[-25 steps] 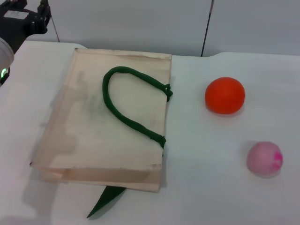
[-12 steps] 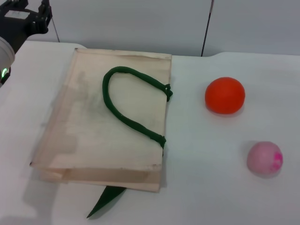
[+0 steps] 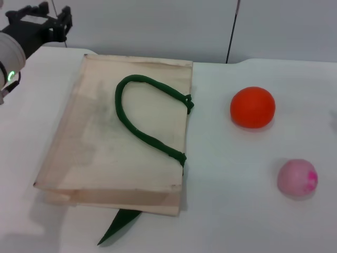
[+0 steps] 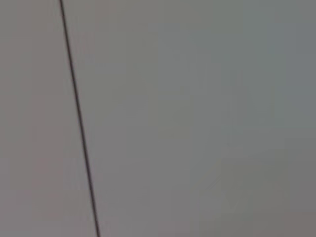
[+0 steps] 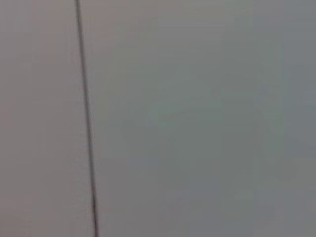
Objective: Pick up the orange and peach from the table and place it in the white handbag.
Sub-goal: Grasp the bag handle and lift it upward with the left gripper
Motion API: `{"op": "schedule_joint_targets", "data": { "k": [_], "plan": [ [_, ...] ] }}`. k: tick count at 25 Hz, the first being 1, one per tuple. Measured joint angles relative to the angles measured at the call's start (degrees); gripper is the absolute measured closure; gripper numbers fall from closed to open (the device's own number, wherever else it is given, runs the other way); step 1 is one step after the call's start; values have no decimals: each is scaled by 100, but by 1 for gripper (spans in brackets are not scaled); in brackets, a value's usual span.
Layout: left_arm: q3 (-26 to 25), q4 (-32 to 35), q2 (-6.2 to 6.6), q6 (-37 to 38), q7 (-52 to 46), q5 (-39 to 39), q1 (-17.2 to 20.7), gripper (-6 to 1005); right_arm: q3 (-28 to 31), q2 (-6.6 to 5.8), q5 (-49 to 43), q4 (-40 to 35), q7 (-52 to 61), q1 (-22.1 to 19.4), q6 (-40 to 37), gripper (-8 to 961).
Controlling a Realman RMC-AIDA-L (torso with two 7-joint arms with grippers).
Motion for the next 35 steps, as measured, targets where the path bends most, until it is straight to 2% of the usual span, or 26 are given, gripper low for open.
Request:
{"op": "schedule_joint_targets", "data": {
  "k": [5,10,16,18,20,21,24,28,35],
  "plan": [
    [-477,288,5,-1127,-19,21,-186,545,-290,-27,-312,29,-2,131,-44,348],
    [-1177,604,12,-2464,35,75,-520,550,-496,-29,-637,80,46,346,-131,348],
    [-2091,823,27,-4431,190,417,-1275,554,-592,-48,-682,256,59,541,-102,348],
    [-2370,752,35,-5000,270,462,-1562,556,-602,-52,-683,266,65,558,-97,348],
    [-2502,682,38,-5254,310,465,-1679,557,-604,-53,-683,268,66,570,-98,348],
    [-2851,442,53,-5785,379,478,-1960,558,-604,-54,-683,268,67,576,-98,348],
    [-3043,83,84,-6172,402,649,-2239,560,-602,-54,-672,269,68,600,-97,348],
    [-3069,-351,114,-6334,373,969,-2504,563,-599,-54,-659,269,70,606,-96,349],
    [-3160,-992,119,-6342,337,1073,-2718,567,-598,-54,-642,259,75,613,-95,349]
  ]
}}
